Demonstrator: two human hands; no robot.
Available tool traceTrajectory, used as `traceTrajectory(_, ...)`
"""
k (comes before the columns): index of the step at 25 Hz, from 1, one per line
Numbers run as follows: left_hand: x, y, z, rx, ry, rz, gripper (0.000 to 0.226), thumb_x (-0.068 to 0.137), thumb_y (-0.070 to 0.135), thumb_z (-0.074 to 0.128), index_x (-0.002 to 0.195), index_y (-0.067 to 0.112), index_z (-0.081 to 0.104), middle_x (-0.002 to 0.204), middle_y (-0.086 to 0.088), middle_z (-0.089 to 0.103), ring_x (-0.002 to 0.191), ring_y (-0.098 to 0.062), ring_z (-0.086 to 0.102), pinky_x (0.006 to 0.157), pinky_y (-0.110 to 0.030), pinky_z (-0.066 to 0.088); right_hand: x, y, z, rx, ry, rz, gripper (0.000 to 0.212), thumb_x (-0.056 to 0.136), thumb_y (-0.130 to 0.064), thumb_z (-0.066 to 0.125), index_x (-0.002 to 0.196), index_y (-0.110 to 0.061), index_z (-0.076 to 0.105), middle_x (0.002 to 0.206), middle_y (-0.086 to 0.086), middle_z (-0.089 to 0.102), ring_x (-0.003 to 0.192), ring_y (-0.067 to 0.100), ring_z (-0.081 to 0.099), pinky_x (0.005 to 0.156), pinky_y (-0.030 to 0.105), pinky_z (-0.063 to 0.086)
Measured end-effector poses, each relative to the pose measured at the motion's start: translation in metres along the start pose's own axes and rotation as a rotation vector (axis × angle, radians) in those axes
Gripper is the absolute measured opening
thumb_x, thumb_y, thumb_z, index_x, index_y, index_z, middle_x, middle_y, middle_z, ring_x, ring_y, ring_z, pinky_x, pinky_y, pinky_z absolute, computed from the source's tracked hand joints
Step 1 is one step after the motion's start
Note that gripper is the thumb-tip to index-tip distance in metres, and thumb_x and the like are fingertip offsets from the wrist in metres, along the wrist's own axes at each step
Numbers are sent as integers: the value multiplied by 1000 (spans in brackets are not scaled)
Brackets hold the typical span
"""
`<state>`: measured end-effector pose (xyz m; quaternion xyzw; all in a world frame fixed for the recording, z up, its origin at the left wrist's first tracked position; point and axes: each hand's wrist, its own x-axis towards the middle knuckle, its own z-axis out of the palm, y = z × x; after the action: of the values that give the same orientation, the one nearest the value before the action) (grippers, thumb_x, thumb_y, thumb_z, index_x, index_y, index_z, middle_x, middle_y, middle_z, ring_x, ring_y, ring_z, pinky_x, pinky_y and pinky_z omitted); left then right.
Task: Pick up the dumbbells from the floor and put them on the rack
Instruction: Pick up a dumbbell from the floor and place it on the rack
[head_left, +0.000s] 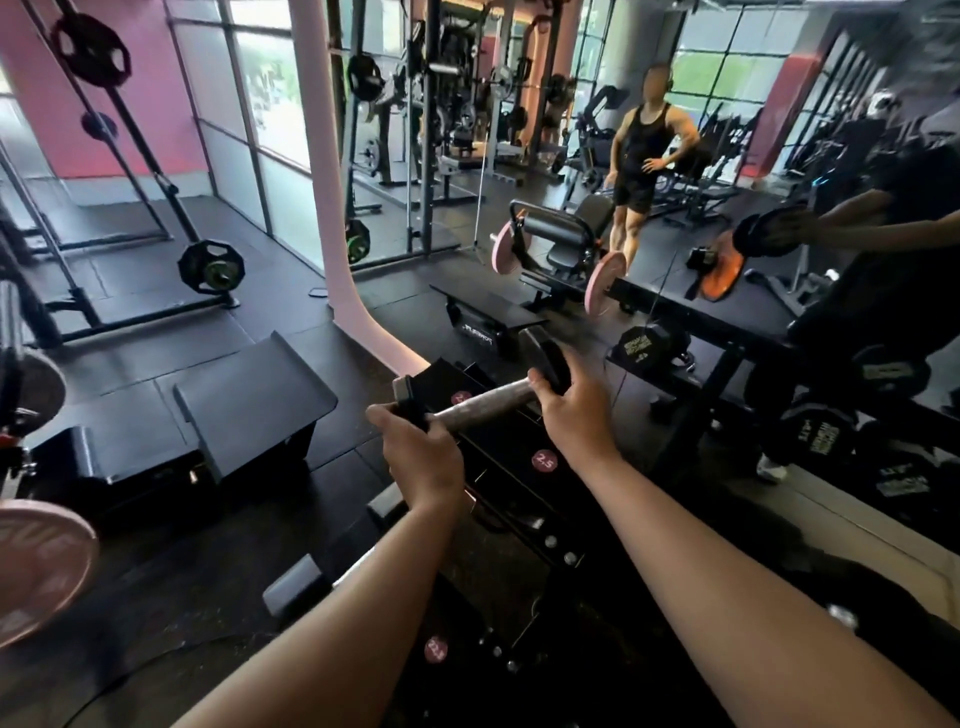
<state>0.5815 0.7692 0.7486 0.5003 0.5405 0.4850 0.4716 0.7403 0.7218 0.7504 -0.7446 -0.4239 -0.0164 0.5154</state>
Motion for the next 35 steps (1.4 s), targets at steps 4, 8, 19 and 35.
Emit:
traceTrajectory(4, 39, -15, 33, 38, 23, -69, 29, 96, -2, 56, 106, 7, 31, 81, 3, 43, 67, -11, 46, 62, -13, 31, 44, 37, 36, -17, -110, 11, 47, 92, -37, 63, 137, -25, 57, 130, -2, 68, 122, 15, 61, 105, 37, 48)
traceTrajectory(8, 94, -38, 67, 72, 11, -118, 28, 97, 0, 52, 115, 8, 32, 89, -1, 48, 72, -18, 49, 59, -16, 30, 88, 70, 84, 36, -138, 40, 41, 91, -29, 66, 131, -23, 62, 119, -2, 72, 111, 14, 67, 98, 39, 53)
traceTrajectory(19, 185, -103, 161, 63, 73, -322, 35, 96, 2, 49, 122, 6, 27, 109, -15, 53, 91, -30, 59, 79, -44, 51, 181, 150, 178, -6, -277, 146, 40, 87, -12, 73, 126, -20, 67, 115, -4, 72, 110, 16, 66, 101, 38, 51)
traceTrajectory(35, 201, -140, 212, 11, 198, -412, 48, 96, 0, 52, 137, 8, 29, 128, -11, 49, 97, -21, 54, 64, -17, 37, 203, 218, 207, -122, -412, 207, 40, 90, -31, 73, 128, -23, 63, 114, -5, 70, 107, 12, 64, 95, 29, 50)
